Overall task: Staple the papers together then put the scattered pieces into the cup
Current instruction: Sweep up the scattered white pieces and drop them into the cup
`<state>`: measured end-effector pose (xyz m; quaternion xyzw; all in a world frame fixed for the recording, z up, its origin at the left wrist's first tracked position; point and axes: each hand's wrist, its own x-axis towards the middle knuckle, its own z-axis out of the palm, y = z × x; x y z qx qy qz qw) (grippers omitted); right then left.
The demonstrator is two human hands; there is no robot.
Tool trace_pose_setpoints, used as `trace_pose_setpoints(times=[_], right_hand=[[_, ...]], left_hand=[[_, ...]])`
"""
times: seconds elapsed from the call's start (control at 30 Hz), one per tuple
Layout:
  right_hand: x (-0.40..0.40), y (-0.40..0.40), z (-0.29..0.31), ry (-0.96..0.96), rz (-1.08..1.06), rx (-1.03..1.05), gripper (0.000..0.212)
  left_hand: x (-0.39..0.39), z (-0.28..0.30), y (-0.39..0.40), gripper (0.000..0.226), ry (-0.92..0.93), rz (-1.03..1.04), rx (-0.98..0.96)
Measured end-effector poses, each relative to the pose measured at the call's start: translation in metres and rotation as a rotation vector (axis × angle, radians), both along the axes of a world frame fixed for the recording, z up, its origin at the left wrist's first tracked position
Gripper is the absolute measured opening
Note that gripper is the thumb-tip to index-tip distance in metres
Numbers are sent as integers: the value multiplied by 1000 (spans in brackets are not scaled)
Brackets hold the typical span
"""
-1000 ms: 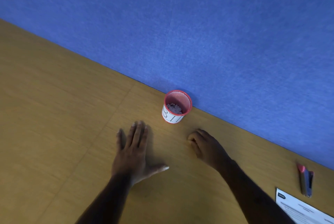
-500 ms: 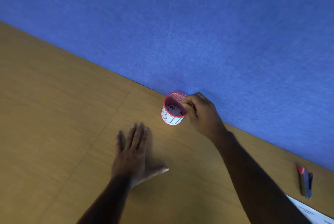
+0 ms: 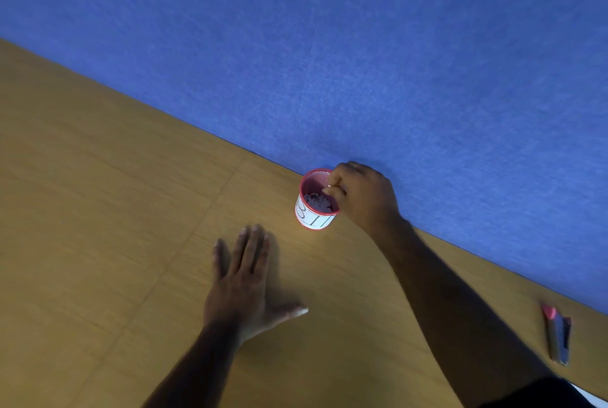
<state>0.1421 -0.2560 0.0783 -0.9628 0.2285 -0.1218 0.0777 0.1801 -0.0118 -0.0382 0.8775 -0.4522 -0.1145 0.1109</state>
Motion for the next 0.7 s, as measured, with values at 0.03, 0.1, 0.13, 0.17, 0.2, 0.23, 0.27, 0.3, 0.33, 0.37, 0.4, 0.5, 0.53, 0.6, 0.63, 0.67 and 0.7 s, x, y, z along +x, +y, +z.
trace_pose_setpoints(times=[0.03, 0.1, 0.13, 0.17, 0.2, 0.23, 0.27, 0.3, 0.33, 0.37, 0.4, 0.5, 0.53, 0.6, 0.63, 0.67, 0.7], right_hand=[[1, 1, 1, 7, -2, -13, 23], [2, 1, 0, 15, -8, -33, 29], [2, 0, -2, 7, -4, -44, 32], [2, 1, -1, 7, -2, -49, 34], [2, 1, -3, 0, 12, -68, 36], [1, 2, -2, 0, 16, -85, 38], [0, 1, -3, -9, 29, -104, 40], [-1, 3, -2, -3, 33, -113, 42], [-1, 3, -2, -9, 42, -124, 43], [-1, 4, -1, -4, 34, -126, 44], [-1, 4, -1, -9, 33, -134, 44], [-5, 7, 1, 15, 20, -109, 31], [-6, 7, 1, 3, 18, -92, 21], [-10, 9, 7, 37, 23, -9, 35], [-14, 11, 10, 63, 16, 19, 46], [-19, 12, 9, 48, 16, 31, 53], [-23, 17, 13, 29, -6, 40, 57]], left_hand=[[0, 0, 0, 140, -1, -1, -1], [0, 0, 0, 140, -3, 3, 10], [0, -1, 0, 140, -3, 4, 13], [1, -1, 0, 141, -3, 4, 15], [1, -1, 0, 141, -6, 3, 15], [1, 1, 1, 141, -6, 2, 19], [1, 1, 1, 141, -6, -2, 21], [1, 0, 1, 141, -8, 0, 21], [1, 0, 1, 141, -9, 0, 20], [0, 0, 0, 141, -7, 0, 23], [0, 0, 0, 141, -3, -3, 25], [0, 1, 1, 140, -4, -4, 35], [1, 1, 1, 140, -12, 0, 35], [-1, 0, 0, 140, -30, 8, 16], [-1, 1, 0, 140, -17, 8, 18], [0, -3, 1, 140, -17, 7, 10], [-1, -1, 0, 140, 4, 21, 19]])
